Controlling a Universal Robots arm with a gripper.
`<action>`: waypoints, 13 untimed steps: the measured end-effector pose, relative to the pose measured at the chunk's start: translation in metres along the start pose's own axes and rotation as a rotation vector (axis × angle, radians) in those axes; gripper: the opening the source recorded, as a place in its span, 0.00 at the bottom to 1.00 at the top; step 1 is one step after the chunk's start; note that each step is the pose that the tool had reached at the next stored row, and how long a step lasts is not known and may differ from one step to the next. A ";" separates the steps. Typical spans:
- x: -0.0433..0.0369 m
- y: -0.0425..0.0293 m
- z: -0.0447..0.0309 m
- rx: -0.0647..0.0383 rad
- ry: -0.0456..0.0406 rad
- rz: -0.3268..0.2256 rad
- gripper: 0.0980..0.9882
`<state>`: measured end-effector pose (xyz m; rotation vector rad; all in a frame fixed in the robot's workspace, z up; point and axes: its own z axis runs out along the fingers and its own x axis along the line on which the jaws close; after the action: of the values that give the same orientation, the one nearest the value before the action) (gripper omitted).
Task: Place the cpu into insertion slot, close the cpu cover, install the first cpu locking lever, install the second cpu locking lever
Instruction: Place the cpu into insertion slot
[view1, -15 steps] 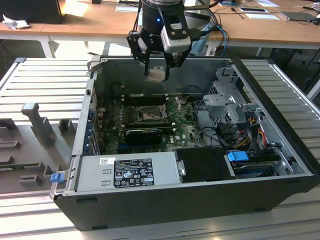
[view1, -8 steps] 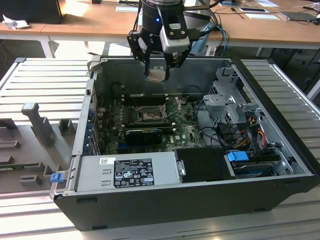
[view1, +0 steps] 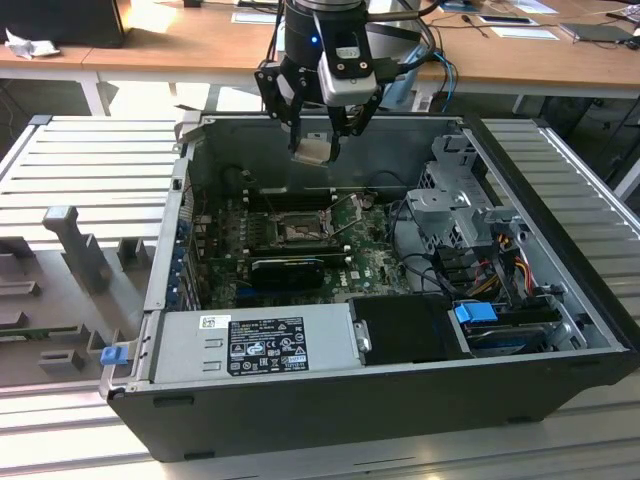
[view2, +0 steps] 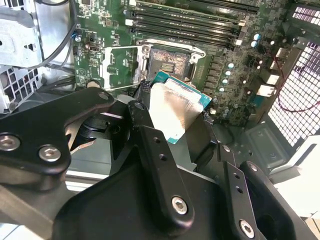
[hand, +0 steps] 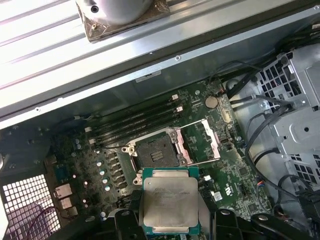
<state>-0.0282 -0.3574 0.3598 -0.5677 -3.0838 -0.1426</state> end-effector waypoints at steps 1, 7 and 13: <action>0.0000 0.0000 0.0000 0.000 -0.0003 0.004 0.48; 0.0000 0.0000 0.0000 0.000 -0.0014 0.017 0.48; 0.0001 0.0000 0.0001 -0.001 -0.0042 0.047 0.48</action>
<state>-0.0283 -0.3574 0.3596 -0.6410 -3.0715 -0.1427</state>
